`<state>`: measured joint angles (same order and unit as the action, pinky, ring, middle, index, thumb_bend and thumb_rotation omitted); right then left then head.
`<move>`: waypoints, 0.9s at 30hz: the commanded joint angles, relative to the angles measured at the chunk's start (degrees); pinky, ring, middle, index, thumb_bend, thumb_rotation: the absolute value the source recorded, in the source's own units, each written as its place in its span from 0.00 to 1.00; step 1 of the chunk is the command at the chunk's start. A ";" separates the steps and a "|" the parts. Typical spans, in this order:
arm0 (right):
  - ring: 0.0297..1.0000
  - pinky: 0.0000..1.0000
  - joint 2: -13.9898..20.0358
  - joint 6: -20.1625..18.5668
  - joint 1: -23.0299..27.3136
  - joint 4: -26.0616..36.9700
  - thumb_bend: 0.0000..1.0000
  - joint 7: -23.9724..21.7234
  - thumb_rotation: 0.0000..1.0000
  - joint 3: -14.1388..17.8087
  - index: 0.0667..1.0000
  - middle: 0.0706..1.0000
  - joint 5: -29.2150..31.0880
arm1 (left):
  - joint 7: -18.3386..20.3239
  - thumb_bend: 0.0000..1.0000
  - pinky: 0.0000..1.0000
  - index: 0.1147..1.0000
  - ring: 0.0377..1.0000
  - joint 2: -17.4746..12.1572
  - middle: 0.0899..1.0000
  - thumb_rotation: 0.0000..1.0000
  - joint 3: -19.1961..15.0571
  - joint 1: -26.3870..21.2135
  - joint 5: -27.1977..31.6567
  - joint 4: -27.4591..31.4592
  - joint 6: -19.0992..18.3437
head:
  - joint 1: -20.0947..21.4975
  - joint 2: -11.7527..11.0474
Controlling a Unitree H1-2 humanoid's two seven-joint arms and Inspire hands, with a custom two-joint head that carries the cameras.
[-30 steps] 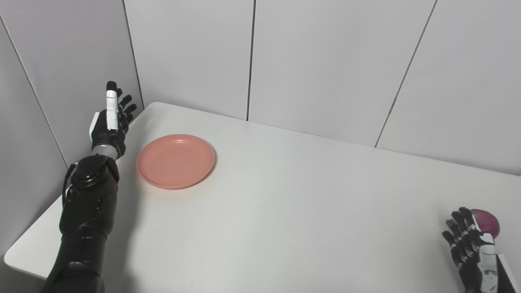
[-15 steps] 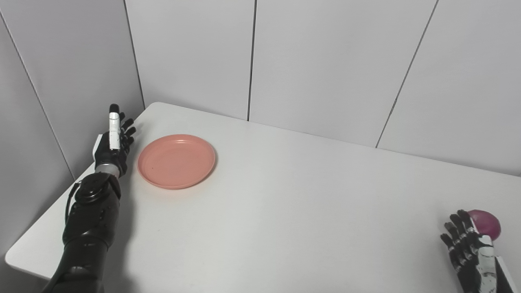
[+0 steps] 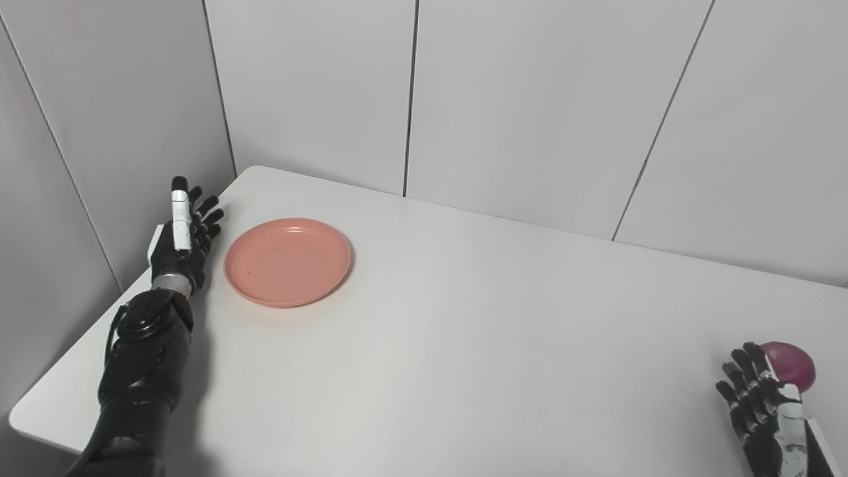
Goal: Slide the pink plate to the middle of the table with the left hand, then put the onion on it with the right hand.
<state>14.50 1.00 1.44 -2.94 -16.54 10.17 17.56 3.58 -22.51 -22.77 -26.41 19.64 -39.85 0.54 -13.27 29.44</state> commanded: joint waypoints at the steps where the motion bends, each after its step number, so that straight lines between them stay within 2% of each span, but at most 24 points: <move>1: 1.00 1.00 -0.86 -0.31 -0.74 0.21 0.83 0.38 1.00 -0.51 1.00 1.00 0.44 | 1.53 0.83 0.89 0.93 0.87 0.55 0.89 1.00 0.61 -1.30 0.87 1.50 -1.21 | 0.15 0.05; 3: 1.00 1.00 -0.88 -0.39 -0.84 0.50 0.83 0.43 1.00 -0.57 1.00 1.00 0.39 | 1.68 0.82 0.86 0.93 0.86 0.62 0.89 1.00 0.79 -1.56 1.14 1.11 -1.31 | 0.23 0.11; 6: 1.00 1.00 -0.88 -0.51 -0.87 0.63 0.84 0.43 1.00 -0.58 1.00 1.00 0.50 | 0.84 0.83 0.84 0.93 0.84 1.37 0.88 1.00 1.39 -1.12 1.01 4.11 -3.38 | 0.31 0.26; 11: 1.00 1.00 -0.74 -0.15 -0.82 0.26 0.84 0.06 1.00 -0.65 1.00 1.00 0.75 | 1.22 0.84 0.72 0.94 0.78 2.13 0.85 1.00 1.94 -1.23 1.61 6.08 -5.56 | 0.55 0.46; 17: 1.00 1.00 -0.82 0.13 -0.89 0.17 0.85 0.07 1.00 -0.71 1.00 1.00 0.63 | 0.87 0.87 0.65 0.94 0.75 4.22 0.84 1.00 3.65 -2.09 1.14 9.51 -8.21 | 0.82 0.73; 22: 1.00 1.00 -1.04 -0.15 -0.98 0.67 0.86 0.25 1.00 -0.84 1.00 1.00 0.58 | 0.00 0.90 0.62 0.89 0.74 5.85 0.83 1.00 5.40 -3.24 -0.23 10.42 -8.81 | 1.01 0.83; 27: 1.00 1.00 -1.29 -0.18 -0.98 0.88 0.86 0.37 1.00 -0.96 1.00 1.00 0.54 | 0.25 0.91 0.62 0.90 0.74 6.77 0.84 1.00 7.45 -3.70 -1.38 10.75 -9.71 | 1.33 0.96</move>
<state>14.13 0.94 0.97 -1.91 -16.42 9.68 17.46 3.45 -14.94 -15.65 -27.38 18.65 -30.72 -9.18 -12.04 30.32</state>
